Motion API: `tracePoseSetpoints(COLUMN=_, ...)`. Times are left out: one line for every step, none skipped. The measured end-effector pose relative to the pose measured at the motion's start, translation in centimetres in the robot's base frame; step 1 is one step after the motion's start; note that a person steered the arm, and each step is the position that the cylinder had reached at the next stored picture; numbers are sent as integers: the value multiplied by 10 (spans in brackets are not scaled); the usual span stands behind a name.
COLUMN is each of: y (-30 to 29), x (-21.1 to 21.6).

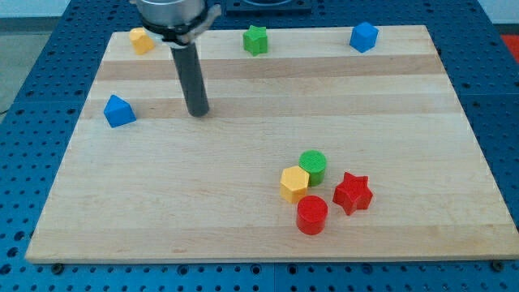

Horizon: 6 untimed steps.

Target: Move the red star closer to the green circle

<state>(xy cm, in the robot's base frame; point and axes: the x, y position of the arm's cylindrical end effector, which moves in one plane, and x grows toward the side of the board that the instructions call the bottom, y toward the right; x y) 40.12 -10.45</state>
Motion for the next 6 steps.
tracePoseSetpoints(y=0, x=8)
tracePoseSetpoints(y=1, x=8)
tracePoseSetpoints(y=-3, x=54)
tracePoseSetpoints(y=-49, x=122)
tracePoseSetpoints(y=-58, x=133)
tracePoseSetpoints(y=-29, x=167)
